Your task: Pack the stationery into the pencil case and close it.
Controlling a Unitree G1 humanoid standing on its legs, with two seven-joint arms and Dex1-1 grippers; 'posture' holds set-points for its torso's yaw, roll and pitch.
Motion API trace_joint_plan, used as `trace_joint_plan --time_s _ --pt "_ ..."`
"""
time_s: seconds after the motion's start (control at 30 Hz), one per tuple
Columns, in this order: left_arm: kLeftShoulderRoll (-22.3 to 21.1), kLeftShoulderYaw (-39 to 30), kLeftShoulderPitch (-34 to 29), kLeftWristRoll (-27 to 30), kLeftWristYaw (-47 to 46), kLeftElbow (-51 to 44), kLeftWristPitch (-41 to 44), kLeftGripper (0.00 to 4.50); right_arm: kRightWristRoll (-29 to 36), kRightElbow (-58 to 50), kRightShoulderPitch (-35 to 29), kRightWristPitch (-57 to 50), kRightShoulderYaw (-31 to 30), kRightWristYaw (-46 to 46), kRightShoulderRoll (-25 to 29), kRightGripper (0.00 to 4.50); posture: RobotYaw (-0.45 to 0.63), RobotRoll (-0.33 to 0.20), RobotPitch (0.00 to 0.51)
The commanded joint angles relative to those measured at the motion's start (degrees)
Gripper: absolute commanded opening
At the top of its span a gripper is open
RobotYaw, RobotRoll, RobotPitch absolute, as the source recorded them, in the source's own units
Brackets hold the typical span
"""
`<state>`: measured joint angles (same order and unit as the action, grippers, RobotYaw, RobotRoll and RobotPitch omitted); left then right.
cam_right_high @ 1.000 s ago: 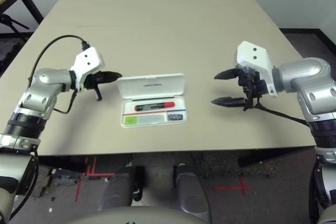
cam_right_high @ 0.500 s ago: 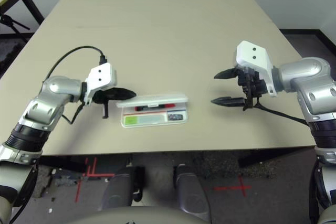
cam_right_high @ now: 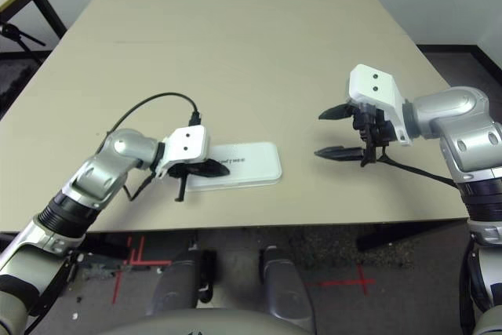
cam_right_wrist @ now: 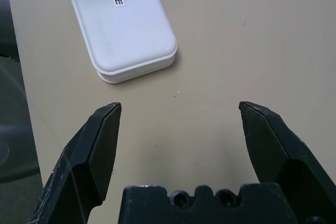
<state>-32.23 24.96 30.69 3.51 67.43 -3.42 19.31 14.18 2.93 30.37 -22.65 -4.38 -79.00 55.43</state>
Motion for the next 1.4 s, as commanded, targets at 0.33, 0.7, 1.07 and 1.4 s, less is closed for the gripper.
trace_joint_plan --time_s 0.33,0.7,1.07,1.4 --pt "-0.9 0.9 -0.5 -3.4 -1.8 2.4 2.8 0.05 -0.9 0.1 -0.2 0.6 -1.2 0.9 -1.5 4.50 0.02 0.000 0.100" --pt "5.4 -29.2 4.5 7.2 -24.9 11.5 1.9 2.49 -3.0 15.7 6.8 3.2 7.0 23.5 -13.1 4.50 0.01 0.000 0.105" --pt "0.8 -48.4 6.1 7.8 -46.4 34.8 -14.4 4.47 -7.6 41.6 11.9 16.5 17.5 57.6 -19.0 4.50 0.04 0.000 0.129" --pt "1.4 -51.0 5.1 8.7 -53.4 43.9 -22.6 4.47 -7.7 52.7 10.6 24.4 21.2 73.2 -19.6 4.50 0.03 0.000 0.170"
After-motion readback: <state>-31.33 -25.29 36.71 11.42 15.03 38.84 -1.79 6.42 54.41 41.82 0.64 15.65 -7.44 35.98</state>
